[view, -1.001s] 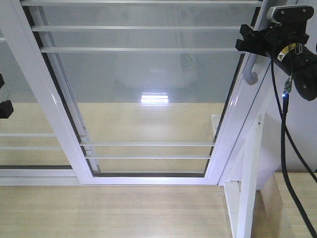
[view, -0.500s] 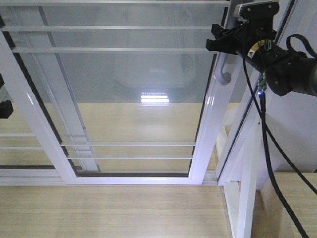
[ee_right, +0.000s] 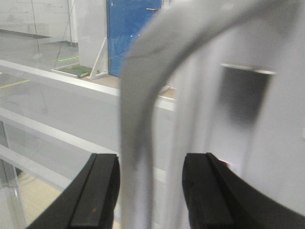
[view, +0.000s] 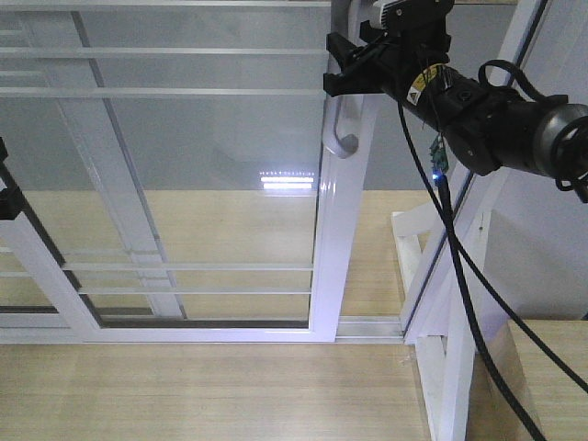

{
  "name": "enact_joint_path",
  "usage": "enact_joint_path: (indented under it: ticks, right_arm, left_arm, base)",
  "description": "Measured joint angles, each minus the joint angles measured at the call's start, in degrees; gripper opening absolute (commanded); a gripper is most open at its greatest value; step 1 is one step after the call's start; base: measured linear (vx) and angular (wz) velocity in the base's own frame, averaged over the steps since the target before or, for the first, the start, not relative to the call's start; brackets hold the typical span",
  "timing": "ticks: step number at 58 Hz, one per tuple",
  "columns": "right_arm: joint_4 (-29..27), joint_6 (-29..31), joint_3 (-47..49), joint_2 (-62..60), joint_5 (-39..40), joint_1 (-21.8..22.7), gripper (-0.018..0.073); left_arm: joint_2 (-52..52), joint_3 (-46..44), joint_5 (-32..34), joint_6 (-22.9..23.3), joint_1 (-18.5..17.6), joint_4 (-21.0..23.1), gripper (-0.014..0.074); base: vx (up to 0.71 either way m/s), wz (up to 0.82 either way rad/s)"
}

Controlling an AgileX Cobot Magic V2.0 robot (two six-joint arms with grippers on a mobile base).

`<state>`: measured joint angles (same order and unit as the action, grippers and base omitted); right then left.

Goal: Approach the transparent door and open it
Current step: 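Pull the handle with the right gripper, sliding the door toward the left arm, then open the right gripper and withdraw it from the handle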

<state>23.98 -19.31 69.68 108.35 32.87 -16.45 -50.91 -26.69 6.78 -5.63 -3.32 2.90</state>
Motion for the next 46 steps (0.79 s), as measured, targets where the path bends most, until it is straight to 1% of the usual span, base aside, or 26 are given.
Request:
enact_joint_path:
  ticks: [3,8,18,21,30,34,38,42,46]
  right_arm:
    - [0.14,-0.77,0.0,-0.44,-0.92,0.0,0.0385]
    - [1.36,-2.48,0.0,-1.91,-4.97,0.0,0.0385]
    - [3.74,-3.84,-2.42,-9.93,-18.29,-0.06,0.0385]
    - [4.3,-3.85,-4.25,-13.13,-21.17,-0.06,0.0385]
    - [4.75,-4.5,-14.4,-24.88,-25.97,0.74,0.0385]
    - [4.23,-5.31,-19.11,-30.08,-28.04,2.2,0.0385]
    - [3.94,-5.57,-23.57,-36.2,-30.95,4.89,0.0385]
    - [3.94,-5.68,-26.17,-40.51,-33.57,6.84,0.0385]
    - [3.9,-5.68,-28.08,-45.28,-38.04,8.67,0.0385]
  left_arm:
    - [0.0,0.0,0.0,0.0,0.0,0.0,0.0433]
    - [0.0,0.0,0.0,0.0,0.0,0.0,0.0433]
    - [0.0,0.0,-0.05,0.0,0.0,0.0,0.0433]
    - [0.0,0.0,-0.11,0.0,0.0,0.0,0.0433]
    - [0.0,0.0,-0.11,0.0,0.0,0.0,0.0433]
    - [0.0,0.0,-0.17,0.0,0.0,0.0,0.0433]
    - [0.0,0.0,-0.17,0.0,0.0,0.0,0.0433]
    - [0.0,0.0,-0.17,0.0,0.0,0.0,0.0433]
    - [0.0,0.0,-0.23,0.0,0.0,0.0,0.0433]
  base:
    - [0.0,0.0]
    - [0.0,0.0]
    - [0.0,0.0]
    - [0.0,0.0]
    - [0.0,0.0]
    - [0.0,0.0]
    - [0.0,0.0]
    - [0.0,0.0]
    - [0.0,0.0]
